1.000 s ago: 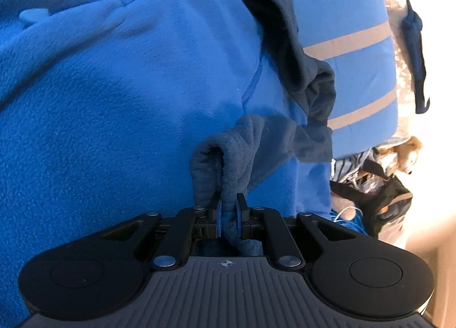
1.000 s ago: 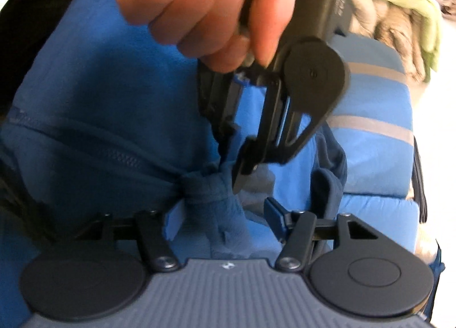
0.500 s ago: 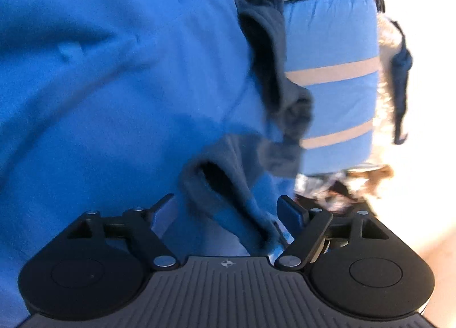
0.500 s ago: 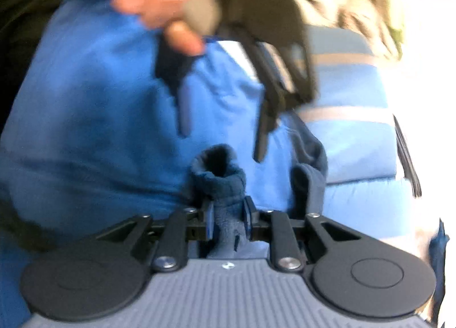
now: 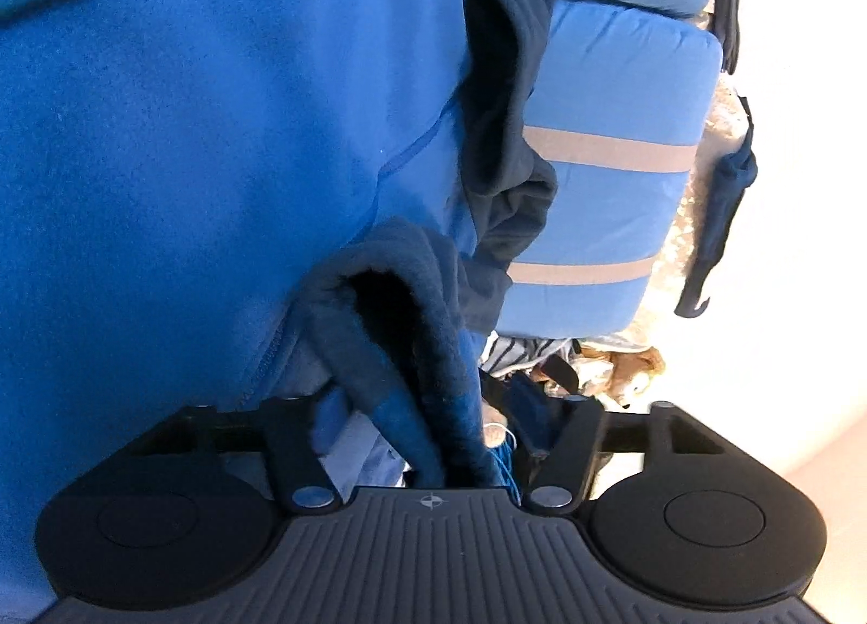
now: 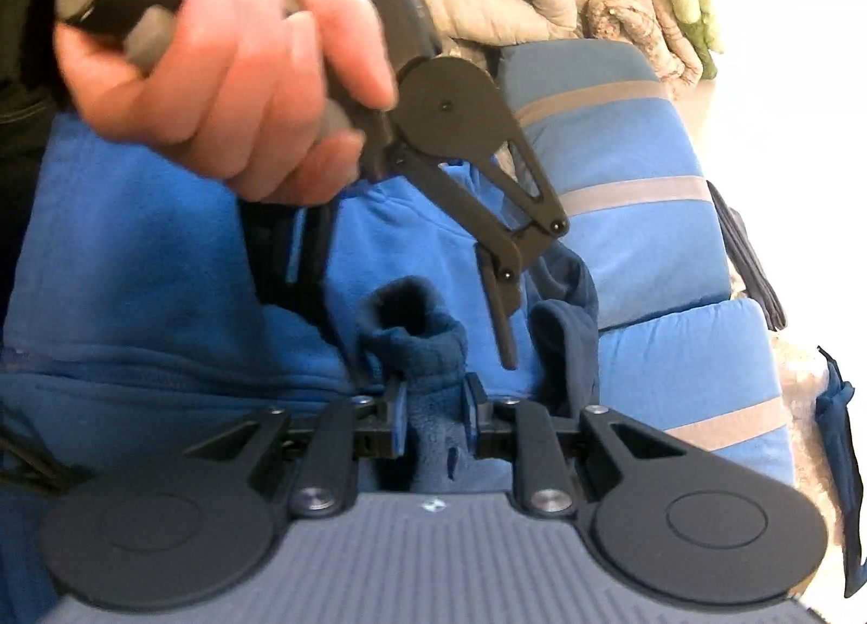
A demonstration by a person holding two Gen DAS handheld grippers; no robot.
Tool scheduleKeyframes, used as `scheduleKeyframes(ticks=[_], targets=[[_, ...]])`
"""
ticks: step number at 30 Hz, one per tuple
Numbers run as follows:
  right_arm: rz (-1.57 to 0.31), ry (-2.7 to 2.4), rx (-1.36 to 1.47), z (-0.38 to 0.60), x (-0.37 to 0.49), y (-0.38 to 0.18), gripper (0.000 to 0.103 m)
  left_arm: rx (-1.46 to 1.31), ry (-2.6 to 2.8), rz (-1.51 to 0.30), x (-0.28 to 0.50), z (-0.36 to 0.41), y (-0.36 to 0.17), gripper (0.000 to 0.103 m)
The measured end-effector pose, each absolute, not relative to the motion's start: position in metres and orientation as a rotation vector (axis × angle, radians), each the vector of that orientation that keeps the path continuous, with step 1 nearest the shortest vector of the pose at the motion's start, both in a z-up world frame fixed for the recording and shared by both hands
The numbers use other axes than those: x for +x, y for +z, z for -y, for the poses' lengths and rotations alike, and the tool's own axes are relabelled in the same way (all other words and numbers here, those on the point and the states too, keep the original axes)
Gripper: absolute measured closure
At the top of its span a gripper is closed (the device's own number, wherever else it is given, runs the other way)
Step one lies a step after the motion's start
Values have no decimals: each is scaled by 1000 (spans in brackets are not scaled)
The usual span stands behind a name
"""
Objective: Fold clothes
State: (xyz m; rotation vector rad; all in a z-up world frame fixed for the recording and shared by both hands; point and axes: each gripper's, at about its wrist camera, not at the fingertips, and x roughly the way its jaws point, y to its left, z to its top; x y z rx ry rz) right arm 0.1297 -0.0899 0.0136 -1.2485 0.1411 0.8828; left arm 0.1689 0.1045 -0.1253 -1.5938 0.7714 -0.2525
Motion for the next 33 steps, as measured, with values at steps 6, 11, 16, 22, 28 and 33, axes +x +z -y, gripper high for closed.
scheduleKeyframes(ticks=[6,11,16,22,28,33], targets=[[-142,894,-1252,95,117,5,82,-1570,-241,-760,168,-110,-122,66],[-145,901,-1246,96,112,1,82,-1519,-242,-780,168,-108,-120,82],[-127,866,-1216,99,110,0,57,-1459,-248,-798,173,-110,-106,87],[-249,745,-962,134,129,19,8,-1395,-279,-742,188,-122,-59,87],[-426,496,-686,206,181,17,0,-1350,-337,-686,211,-124,-3,87],[-513,332,-517,253,225,9,0,-1322,-364,-632,231,-123,40,87]])
